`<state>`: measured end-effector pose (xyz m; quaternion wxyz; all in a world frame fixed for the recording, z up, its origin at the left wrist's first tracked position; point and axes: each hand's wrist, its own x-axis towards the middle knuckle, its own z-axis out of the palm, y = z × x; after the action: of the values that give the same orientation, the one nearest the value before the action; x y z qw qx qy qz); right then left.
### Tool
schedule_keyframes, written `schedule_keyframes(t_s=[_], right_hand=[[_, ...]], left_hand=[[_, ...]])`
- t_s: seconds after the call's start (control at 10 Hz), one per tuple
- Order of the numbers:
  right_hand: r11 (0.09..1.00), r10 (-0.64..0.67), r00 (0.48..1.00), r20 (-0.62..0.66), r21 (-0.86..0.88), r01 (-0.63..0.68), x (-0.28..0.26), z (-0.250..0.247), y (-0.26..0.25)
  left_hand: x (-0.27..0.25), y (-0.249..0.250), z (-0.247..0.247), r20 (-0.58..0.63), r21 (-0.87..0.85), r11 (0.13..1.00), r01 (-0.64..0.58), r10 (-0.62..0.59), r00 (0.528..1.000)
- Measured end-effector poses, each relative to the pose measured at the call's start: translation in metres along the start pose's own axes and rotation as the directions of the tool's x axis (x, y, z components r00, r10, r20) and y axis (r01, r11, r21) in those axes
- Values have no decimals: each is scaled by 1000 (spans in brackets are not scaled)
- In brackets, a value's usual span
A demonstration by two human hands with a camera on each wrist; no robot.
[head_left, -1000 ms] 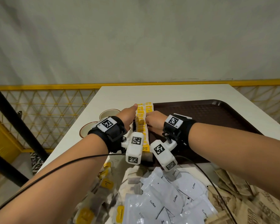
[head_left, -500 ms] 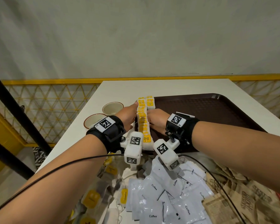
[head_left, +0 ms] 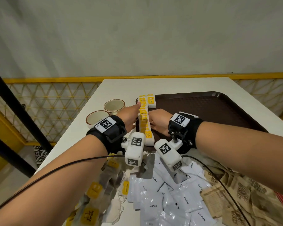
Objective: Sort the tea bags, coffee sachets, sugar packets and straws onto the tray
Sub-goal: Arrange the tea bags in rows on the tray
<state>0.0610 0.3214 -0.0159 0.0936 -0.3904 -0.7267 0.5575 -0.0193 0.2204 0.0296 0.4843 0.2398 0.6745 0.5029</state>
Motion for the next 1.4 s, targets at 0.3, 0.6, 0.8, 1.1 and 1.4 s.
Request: schedule_keyframes(t_s=[0.3, 0.6, 0.8, 1.1, 1.4], right_hand=[[959, 46, 998, 36, 278, -54, -33, -2, 16], [976, 24, 997, 73, 213, -39, -47, 1, 8], [999, -39, 999, -13, -38, 38, -54, 4, -2], [872, -137, 935, 327, -408, 270, -125, 36, -37], [647, -92, 845, 526, -614, 453, -119, 100, -40]], left_hand=[[-19, -16, -2, 56, 7, 1000, -2, 2, 998], [-35, -17, 9, 42, -34, 999, -18, 20, 999], [-45, -10, -20, 109, 121, 985, -126, 113, 988], [-110, -30, -105, 171, 959, 232, -162, -20, 985], [-97, -43, -111, 70, 997, 47, -69, -22, 997]])
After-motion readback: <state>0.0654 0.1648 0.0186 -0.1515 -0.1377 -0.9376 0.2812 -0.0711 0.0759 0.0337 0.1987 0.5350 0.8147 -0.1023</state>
